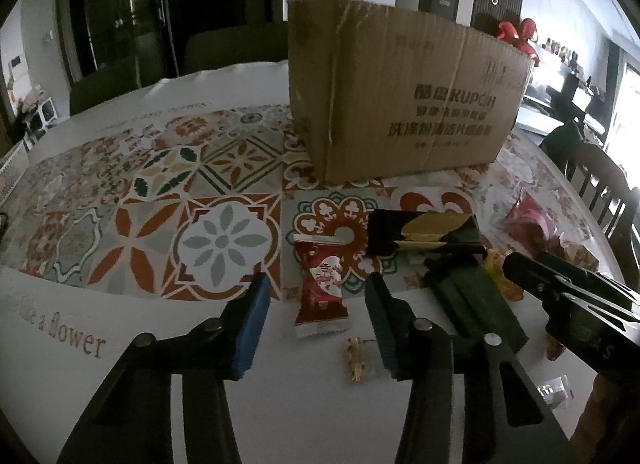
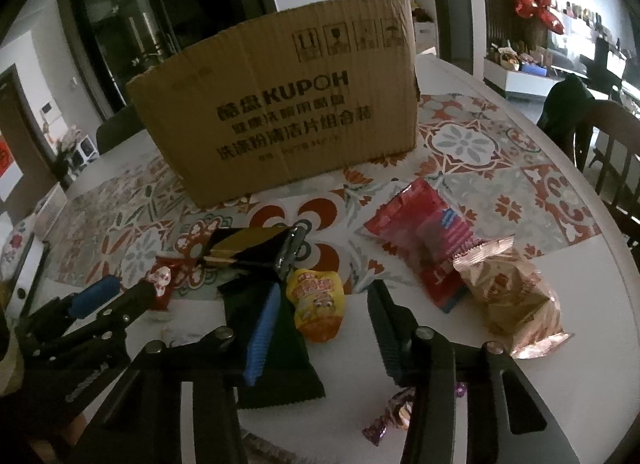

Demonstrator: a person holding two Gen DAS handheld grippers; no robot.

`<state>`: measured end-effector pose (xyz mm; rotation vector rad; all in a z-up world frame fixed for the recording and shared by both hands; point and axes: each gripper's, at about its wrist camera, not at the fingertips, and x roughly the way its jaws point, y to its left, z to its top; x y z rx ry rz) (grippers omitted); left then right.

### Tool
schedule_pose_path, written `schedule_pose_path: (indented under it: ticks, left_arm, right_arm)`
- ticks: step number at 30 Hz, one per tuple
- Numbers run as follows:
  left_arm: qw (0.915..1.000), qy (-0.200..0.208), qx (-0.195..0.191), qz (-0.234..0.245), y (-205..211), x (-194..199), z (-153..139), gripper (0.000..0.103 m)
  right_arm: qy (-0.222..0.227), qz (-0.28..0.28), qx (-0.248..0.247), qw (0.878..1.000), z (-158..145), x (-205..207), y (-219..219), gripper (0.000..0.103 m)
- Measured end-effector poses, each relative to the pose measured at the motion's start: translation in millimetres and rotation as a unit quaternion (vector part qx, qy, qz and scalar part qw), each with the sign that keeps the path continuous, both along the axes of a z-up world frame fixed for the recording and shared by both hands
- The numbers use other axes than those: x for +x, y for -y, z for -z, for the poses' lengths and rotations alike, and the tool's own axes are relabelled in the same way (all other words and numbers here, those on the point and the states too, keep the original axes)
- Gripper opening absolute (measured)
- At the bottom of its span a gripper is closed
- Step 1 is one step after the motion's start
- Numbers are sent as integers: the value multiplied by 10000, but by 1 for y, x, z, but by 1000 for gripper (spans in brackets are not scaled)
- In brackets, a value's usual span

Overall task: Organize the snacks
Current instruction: 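Grasp the red-and-white wrapped bar with the left gripper while the right gripper grasps the yellow snack, then carry both snacks over the cardboard box and open both grippers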

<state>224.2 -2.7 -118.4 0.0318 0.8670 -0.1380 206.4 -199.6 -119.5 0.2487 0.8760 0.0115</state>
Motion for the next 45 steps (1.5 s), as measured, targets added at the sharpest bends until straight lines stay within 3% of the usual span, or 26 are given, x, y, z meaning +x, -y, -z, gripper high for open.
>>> schedule_pose_path:
  ticks: [14,27,36,45]
  left_arm:
    - [9993,-323,-153,111,2,16,15,28]
    - [9988,-349,-269,208,2,17,15,25]
    - [9983,-142,-464,313,2,1,-10,25]
    - [9965,474,-498,482,6,-12,-56,25]
  right_arm:
    - [-218,-42,75,9997,12,10,-2,33]
    - [-180,9,27,9998,14,8,-2,25]
    - [136,-177,-7,9998,-8,-1,-8,25]
    - [608,-383,-12,9974,-45,-10,-11,25]
